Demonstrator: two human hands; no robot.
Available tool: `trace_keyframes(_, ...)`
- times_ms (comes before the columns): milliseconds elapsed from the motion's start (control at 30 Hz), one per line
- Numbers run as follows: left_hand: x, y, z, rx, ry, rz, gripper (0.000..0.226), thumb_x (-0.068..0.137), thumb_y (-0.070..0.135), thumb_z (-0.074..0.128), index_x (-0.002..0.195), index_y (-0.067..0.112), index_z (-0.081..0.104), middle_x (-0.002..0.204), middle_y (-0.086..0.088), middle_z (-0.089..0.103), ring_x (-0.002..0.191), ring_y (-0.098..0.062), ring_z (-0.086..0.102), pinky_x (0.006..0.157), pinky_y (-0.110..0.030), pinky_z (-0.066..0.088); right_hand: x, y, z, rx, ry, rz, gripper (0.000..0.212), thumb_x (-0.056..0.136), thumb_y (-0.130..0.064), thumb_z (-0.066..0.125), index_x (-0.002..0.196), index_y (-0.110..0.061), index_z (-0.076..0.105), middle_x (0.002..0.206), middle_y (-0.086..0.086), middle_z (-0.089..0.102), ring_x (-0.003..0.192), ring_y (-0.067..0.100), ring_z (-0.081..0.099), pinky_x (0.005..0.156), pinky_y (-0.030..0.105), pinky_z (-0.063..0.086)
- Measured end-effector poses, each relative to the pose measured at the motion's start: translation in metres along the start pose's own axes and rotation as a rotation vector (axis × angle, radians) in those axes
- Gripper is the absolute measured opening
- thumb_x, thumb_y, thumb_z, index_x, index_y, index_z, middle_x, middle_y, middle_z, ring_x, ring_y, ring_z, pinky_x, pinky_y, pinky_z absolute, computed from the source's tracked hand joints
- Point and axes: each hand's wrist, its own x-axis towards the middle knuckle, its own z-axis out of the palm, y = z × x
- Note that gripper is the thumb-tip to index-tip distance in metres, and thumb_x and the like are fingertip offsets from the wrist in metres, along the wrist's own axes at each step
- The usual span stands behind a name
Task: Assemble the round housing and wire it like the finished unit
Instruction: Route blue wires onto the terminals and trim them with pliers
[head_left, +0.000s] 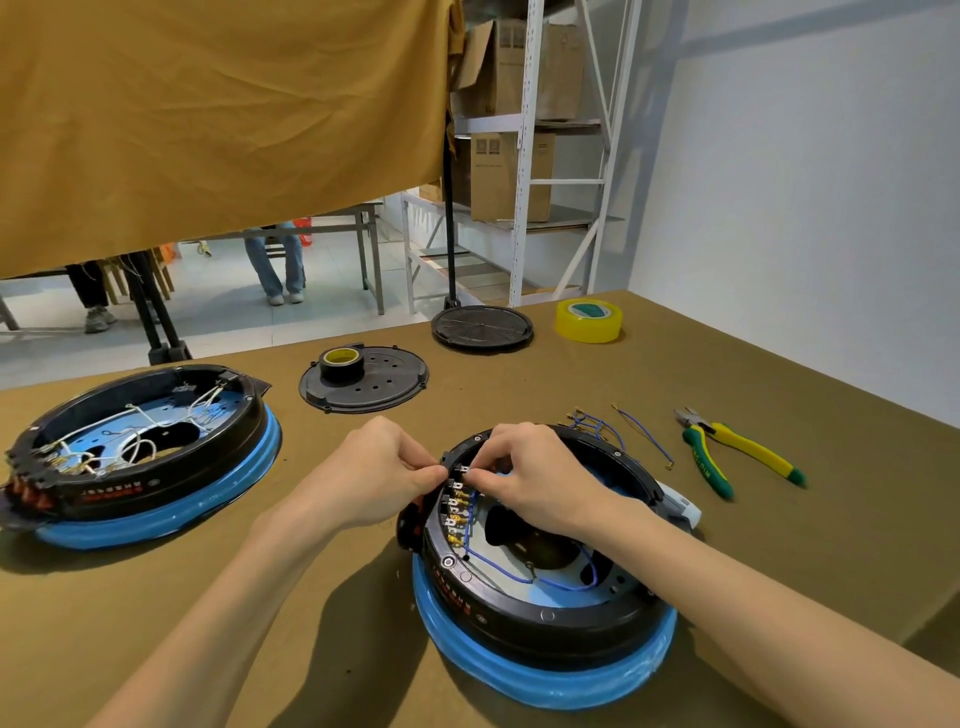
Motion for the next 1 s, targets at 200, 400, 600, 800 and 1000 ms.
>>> trace_keyframes(200,-0.001,-0.001,-0.001,0.036,-0.021,-0.025,0.028,0.096,0.046,0.066,0.113,0.026,0.076,0.089,0.013,0.074,0.078,0.003,0.067,0.062,-0.015,0.050,-0.019,-0.008,-0.017,-0.003,0.069,-0.061,0.016,0.091,-0.040,0.071,0.093,-0.024,0.071,0.085,-0.009,0.063,0.080,0.009,0.058,0.079,0.032,0.048)
trace_keyframes(400,-0.003,0.000,-0.002,0.016,-0.025,-0.043,0.029,0.095,0.046,0.066,0.112,0.025,0.077,0.085,0.011,0.076,0.073,0.000,0.071,0.059,-0.018,0.051,-0.039,-0.017,-0.017,-0.047,-0.232,-0.086,0.025,0.086,-0.050,0.074,0.094,-0.027,0.079,0.069,-0.012,0.063,0.067,0.004,0.059,0.060,0.021,0.043)
trace_keyframes(600,-0.005,0.003,-0.003,0.029,-0.018,-0.035,0.025,0.095,0.044,0.067,0.110,0.026,0.077,0.083,0.010,0.076,0.070,0.002,0.071,0.058,-0.017,0.051,-0.036,-0.022,-0.011,-0.105,-0.244,-0.045,0.019,0.082,-0.046,0.077,0.081,-0.028,0.075,0.069,-0.014,0.065,0.067,0.001,0.059,0.065,0.027,0.051)
trace_keyframes(800,-0.005,0.002,-0.002,0.004,-0.012,-0.036,0.022,0.095,0.042,0.068,0.106,0.025,0.078,0.078,0.009,0.077,0.069,0.002,0.072,0.066,-0.023,0.058,-0.027,-0.027,-0.021,-0.121,-0.426,-0.074,0.009,0.090,-0.031,0.075,0.093,-0.024,0.079,0.079,-0.010,0.074,0.075,0.005,0.067,0.076,0.036,0.059)
trace_keyframes(1000,-0.005,0.002,-0.001,0.022,-0.009,-0.036,0.022,0.094,0.043,0.068,0.106,0.026,0.077,0.078,0.010,0.076,0.070,0.001,0.072,0.072,-0.027,0.062,-0.027,-0.024,-0.027,0.001,-0.525,-0.044,0.016,0.100,-0.029,0.065,0.103,-0.016,0.074,0.068,-0.003,0.071,0.055,0.009,0.067,0.062,0.032,0.057)
